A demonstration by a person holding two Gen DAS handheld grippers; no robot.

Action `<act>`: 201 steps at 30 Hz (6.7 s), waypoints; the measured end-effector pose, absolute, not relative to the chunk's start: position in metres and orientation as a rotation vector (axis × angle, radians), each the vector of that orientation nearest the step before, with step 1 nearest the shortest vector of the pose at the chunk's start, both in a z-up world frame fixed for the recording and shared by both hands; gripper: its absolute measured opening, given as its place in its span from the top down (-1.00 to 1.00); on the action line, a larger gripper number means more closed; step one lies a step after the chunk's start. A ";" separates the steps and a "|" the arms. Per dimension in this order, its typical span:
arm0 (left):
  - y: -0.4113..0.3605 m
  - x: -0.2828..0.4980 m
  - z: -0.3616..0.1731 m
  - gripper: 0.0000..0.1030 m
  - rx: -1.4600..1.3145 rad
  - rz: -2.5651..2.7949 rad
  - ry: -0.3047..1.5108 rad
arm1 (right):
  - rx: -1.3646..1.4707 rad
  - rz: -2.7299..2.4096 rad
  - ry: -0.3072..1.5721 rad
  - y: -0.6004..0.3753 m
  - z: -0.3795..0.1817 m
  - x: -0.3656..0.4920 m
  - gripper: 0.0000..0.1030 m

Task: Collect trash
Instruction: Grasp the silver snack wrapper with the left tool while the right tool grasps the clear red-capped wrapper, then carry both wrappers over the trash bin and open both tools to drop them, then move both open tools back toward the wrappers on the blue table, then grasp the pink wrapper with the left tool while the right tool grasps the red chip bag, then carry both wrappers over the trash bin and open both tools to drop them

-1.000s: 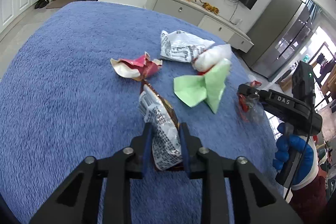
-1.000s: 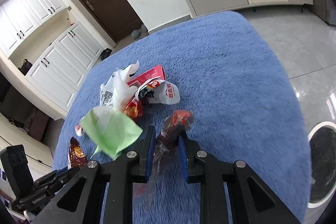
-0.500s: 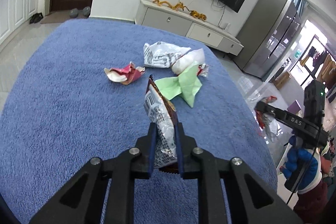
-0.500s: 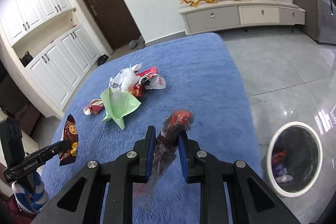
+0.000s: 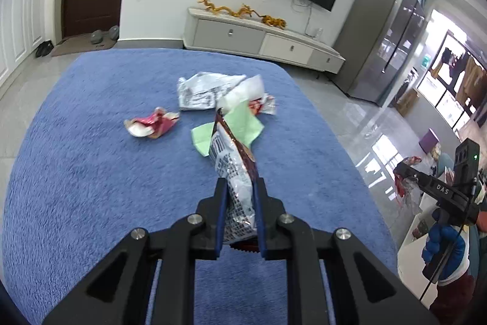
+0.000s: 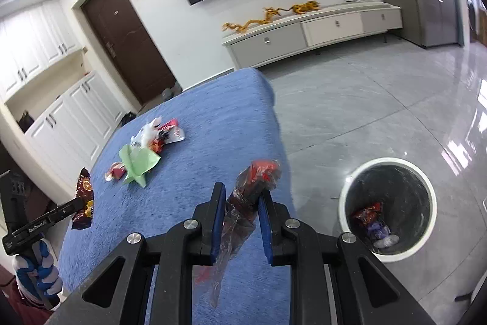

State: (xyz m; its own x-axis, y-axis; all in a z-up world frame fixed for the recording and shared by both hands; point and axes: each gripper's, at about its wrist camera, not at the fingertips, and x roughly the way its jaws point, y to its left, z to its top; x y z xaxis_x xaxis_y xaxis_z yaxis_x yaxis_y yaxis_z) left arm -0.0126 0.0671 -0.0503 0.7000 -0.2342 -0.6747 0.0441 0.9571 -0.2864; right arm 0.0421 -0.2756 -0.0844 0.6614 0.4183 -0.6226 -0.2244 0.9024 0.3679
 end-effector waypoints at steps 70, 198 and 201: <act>-0.203 0.101 -0.019 -0.23 0.101 -0.470 0.647 | 0.328 -0.032 0.757 -0.407 -0.099 0.047 0.08; 0.033 0.012 -0.020 0.40 0.099 -0.285 0.630 | 0.165 0.428 0.746 -0.211 -0.055 0.040 0.56; 0.015 0.012 -0.019 0.40 0.129 -0.291 0.634 | 0.172 0.401 0.748 -0.227 -0.059 0.032 0.56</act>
State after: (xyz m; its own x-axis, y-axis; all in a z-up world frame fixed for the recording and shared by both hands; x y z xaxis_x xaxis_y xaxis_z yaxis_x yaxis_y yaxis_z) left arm 0.0117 0.0153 -0.0194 0.7671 -0.2279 -0.5997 0.3060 0.9515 0.0299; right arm 0.0325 -0.2272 -0.0591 0.6621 0.4131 -0.6253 -0.2921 0.9106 0.2923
